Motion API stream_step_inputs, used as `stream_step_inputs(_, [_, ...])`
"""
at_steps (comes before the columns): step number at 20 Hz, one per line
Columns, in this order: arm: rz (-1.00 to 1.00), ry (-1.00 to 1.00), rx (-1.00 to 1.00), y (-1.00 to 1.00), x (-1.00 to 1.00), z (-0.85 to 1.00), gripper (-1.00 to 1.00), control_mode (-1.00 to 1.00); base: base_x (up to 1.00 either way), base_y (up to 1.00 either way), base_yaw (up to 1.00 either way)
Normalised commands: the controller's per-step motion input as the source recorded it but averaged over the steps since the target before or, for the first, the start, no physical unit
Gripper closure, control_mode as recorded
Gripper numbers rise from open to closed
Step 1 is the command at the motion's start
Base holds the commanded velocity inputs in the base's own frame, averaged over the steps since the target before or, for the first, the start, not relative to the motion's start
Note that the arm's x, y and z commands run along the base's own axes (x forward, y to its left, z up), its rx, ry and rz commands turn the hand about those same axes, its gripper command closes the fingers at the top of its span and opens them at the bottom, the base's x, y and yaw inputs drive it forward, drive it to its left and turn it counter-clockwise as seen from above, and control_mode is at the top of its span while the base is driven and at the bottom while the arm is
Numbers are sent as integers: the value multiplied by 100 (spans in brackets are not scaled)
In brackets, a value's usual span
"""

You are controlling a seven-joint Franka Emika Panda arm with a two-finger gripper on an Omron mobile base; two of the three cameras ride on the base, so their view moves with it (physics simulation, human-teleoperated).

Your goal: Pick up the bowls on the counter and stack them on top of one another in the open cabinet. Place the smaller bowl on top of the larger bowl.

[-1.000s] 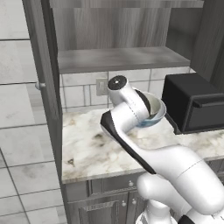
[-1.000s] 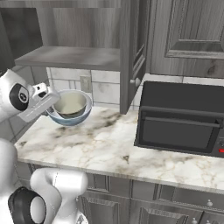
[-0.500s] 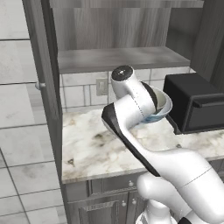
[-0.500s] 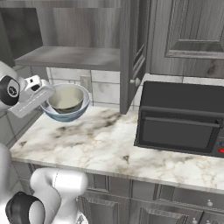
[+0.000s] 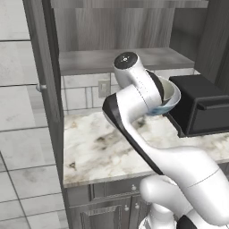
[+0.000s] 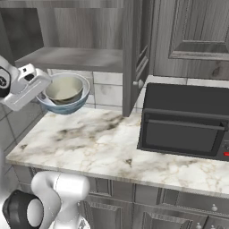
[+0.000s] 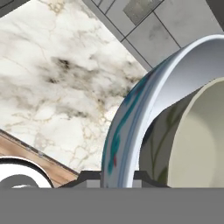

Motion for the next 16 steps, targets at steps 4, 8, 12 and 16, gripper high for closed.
stream_step_inputs(4, [0, -4, -6, 0, -2, 40, 100, -100, 0, 0, 0])
stream_step_inputs(8, [1, -4, -6, -1, 0, 42, 100, -100, 0, 0, 0])
stream_step_inputs(12, [4, -4, -5, -6, 0, 42, 100, -100, 0, 0, 0])
stream_step_inputs(16, [8, -4, -3, -8, 1, 31, 100, -100, 0, 0, 0])
